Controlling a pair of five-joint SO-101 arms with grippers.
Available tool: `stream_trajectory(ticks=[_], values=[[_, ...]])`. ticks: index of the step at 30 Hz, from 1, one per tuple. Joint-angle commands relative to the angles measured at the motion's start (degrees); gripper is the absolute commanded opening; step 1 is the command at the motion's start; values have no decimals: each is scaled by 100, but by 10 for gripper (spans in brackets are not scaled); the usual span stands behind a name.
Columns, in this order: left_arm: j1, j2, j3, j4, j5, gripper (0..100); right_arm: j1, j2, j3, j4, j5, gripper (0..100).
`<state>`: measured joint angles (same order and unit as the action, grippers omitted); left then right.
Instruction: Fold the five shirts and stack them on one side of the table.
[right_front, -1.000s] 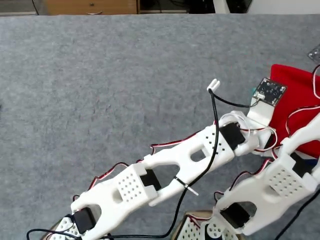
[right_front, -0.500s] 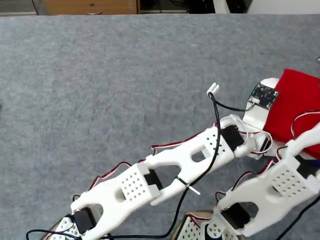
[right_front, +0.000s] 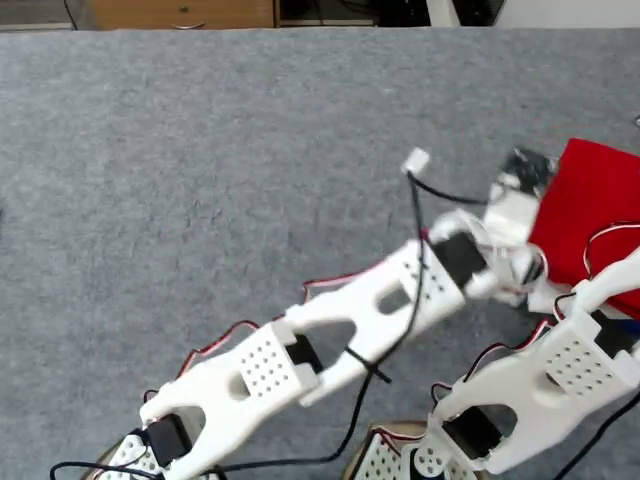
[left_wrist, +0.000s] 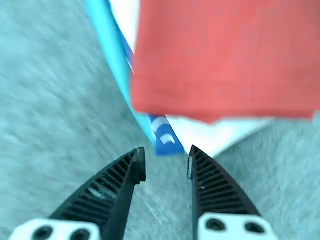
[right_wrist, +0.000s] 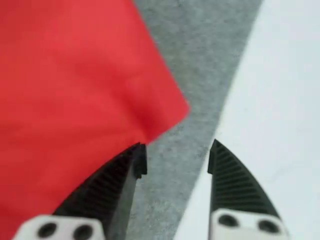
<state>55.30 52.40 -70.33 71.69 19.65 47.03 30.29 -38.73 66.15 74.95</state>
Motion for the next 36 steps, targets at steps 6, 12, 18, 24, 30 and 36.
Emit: stream_trajectory(ticks=[6, 12, 18, 24, 30, 36], values=[[-862, -48, -1996, 1398, -598, 16, -699, -725, -84, 1547, 18, 53], [-1565, -110, -2541, 2523, -835, 19, -1165, -734, -84, 2409, -976, 21], [-2910, -119, -2549, 2919, -1029, 18, -1525, -699, -66, 2989, -1934, 19], [-4062, -365, -2488, 2919, -1029, 18, -1868, -435, 171, 2980, -2444, 19], [-4765, -418, -2488, 2919, -1345, 18, -1886, 374, 259, 2655, -2690, 19], [-5732, -444, -2532, 2919, -1345, 18, -1912, 822, 189, 3077, -2690, 19]])
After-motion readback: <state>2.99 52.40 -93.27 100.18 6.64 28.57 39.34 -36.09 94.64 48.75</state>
